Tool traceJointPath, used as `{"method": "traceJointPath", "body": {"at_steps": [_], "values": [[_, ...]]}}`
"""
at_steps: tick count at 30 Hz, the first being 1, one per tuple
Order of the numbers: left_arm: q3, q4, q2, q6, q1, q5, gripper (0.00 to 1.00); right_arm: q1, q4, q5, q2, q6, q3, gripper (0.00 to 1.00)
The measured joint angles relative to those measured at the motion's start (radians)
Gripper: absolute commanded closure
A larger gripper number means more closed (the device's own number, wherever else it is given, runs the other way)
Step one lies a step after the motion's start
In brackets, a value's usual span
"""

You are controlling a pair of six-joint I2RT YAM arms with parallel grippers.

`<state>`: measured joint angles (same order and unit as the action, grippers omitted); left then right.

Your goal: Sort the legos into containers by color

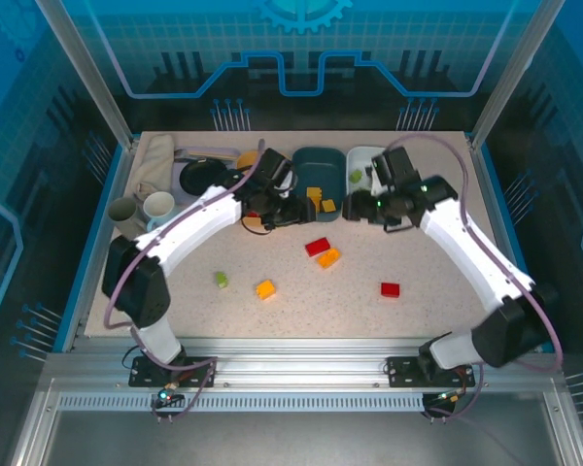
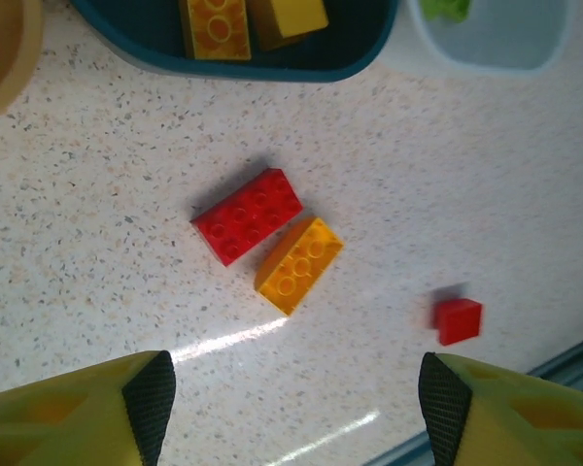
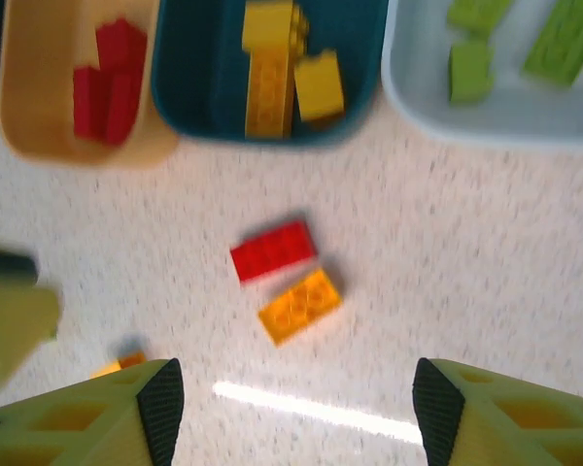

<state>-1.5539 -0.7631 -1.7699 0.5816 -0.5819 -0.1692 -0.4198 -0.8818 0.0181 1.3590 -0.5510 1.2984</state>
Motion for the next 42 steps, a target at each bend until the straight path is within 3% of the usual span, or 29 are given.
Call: {"method": "traceJointPath", "body": {"at_steps": [5,6,8,17,21,42], "values": [[-0.113,-0.082,-0.170,0.025,-0.035,0.069,0.22,-0.032,-0.027,0.025,-0.174,-0.062,-0.189,0.17],[-0.140,-0.097,-0.198,0.045,-0.045,0.085,0.19,-0.032,-0.037,0.025,-0.196,-0.070,-0.205,0.16],[-0.189,-0.120,-0.252,0.109,-0.072,0.114,0.01,-0.032,-0.053,0.024,-0.238,-0.079,-0.226,0.13],[-0.288,-0.184,-0.374,0.370,-0.123,0.159,0.01,-0.031,-0.080,0.054,-0.330,-0.058,-0.272,0.01],[-0.332,-0.198,-0.427,0.440,-0.122,0.166,0.01,-0.031,-0.074,0.096,-0.377,-0.032,-0.293,0.00],[-0.473,-0.291,-0.587,0.533,-0.129,0.212,0.19,-0.001,-0.051,0.159,-0.406,-0.006,-0.318,0.00]]}}
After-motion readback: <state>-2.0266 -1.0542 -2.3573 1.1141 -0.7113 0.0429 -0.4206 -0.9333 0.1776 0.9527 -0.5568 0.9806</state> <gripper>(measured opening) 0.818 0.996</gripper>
